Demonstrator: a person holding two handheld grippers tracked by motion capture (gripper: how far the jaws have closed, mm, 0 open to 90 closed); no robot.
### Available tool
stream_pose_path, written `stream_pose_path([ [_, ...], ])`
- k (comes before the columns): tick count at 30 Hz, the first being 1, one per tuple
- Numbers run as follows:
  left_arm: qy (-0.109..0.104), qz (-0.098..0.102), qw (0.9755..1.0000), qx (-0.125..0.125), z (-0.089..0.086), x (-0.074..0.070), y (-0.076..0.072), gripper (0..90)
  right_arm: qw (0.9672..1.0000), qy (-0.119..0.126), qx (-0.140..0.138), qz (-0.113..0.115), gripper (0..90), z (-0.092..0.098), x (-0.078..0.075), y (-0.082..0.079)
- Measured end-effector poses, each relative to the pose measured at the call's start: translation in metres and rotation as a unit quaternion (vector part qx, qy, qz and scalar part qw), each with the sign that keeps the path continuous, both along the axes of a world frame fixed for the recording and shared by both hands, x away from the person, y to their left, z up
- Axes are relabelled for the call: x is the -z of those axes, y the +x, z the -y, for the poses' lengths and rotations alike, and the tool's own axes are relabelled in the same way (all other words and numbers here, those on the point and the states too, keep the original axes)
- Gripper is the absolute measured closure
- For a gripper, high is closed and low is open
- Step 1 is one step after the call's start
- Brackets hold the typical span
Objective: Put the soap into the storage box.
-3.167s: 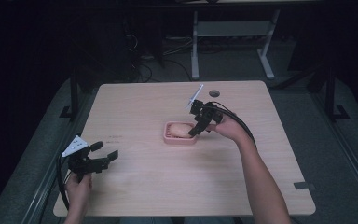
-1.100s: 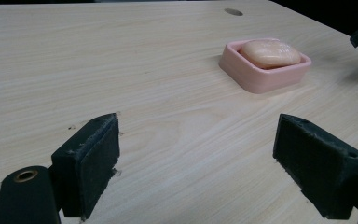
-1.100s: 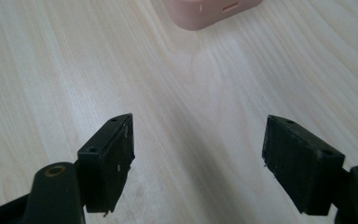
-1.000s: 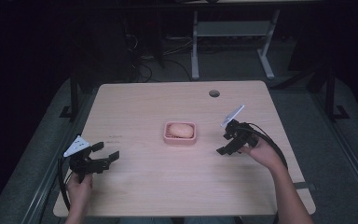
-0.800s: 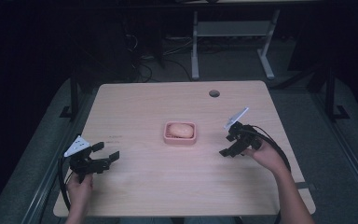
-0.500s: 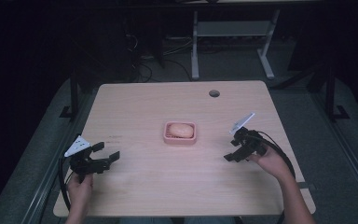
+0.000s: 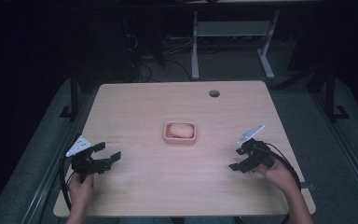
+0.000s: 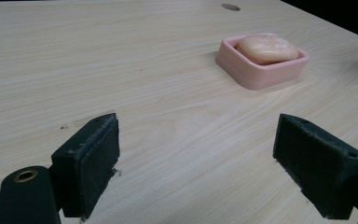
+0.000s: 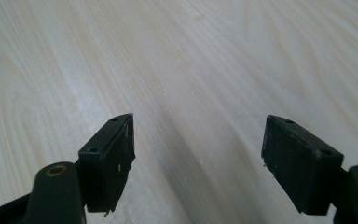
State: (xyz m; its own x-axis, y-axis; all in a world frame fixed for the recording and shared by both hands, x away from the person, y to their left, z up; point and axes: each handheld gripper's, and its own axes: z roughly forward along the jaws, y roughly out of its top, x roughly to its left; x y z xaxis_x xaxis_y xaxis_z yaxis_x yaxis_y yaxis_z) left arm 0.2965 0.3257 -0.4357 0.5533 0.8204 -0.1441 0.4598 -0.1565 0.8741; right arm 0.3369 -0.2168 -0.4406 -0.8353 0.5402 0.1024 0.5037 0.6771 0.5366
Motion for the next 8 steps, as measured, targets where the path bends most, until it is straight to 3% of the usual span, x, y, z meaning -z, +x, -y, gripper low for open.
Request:
stream_pose_path([
  [8, 0.001, -0.001, 1.0, 0.0, 0.0, 0.0, 0.0, 14.2, 0.9995, 0.02, 0.021, 0.015, 24.9, 0.005, 0.004, -0.02],
])
